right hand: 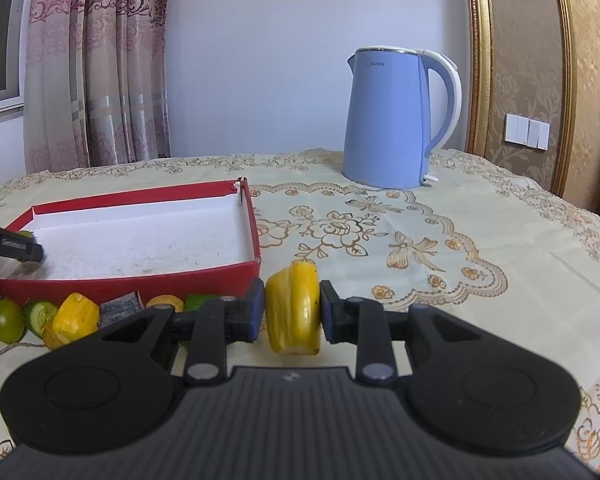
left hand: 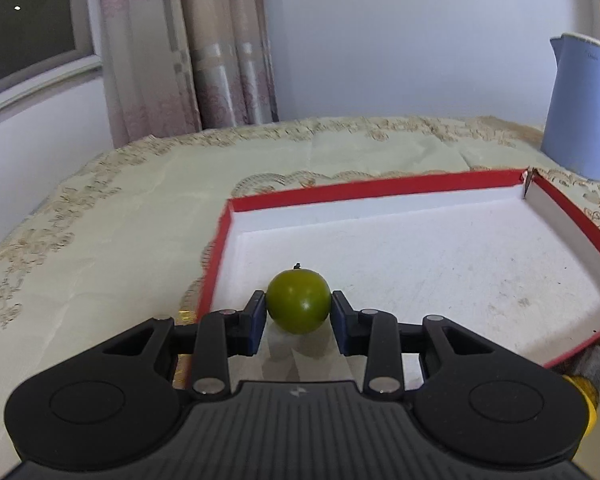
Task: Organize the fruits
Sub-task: 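Lower the green lime into the red tray and open the left tool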
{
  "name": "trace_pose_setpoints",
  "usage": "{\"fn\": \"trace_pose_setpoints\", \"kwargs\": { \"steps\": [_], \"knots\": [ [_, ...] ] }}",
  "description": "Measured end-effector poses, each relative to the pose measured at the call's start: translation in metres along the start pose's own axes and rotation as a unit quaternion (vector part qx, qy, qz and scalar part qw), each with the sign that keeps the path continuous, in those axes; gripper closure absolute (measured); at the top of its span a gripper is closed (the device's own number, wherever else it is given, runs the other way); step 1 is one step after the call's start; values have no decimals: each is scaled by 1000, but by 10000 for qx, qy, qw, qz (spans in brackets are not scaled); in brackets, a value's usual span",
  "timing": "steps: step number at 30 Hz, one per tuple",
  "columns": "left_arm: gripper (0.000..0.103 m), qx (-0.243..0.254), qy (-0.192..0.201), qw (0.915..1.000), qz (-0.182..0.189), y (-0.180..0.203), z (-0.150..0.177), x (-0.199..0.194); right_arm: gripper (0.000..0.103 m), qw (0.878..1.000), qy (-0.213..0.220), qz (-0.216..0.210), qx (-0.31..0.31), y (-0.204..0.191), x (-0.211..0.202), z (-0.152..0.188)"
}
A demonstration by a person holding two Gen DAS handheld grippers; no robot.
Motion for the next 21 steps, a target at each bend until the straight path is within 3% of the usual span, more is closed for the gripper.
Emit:
{"fn": "trace_pose_setpoints", "kwargs": {
  "steps": [3,12,19,21],
  "knots": [
    [69,44,240,9997,53,-3,3,-15,76,10000,-12,8,9,0,1,0],
    [69,-74,329,9986,400,-18,10,-36,76,10000,-22,51,-8,-2,1,-1],
    [68,-86,827,9951,541,-30,25,-71,76,10000,-28,49,-5,-1,1,-1],
    [63,-49,950,9940,535,-29,27,-77,76,10000,-35,46,-13,-1,1,-1]
  ]
}}
Point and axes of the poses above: each gripper's, at about its wrist camera, not at the fingertips, and x roughly the way its jaws point, y to its right, z to its underside, the point moved 1 cm from there along x, roughly the way its jaws point, and after that the axes turned 6 degrees about -x, right-handed, at the moved point
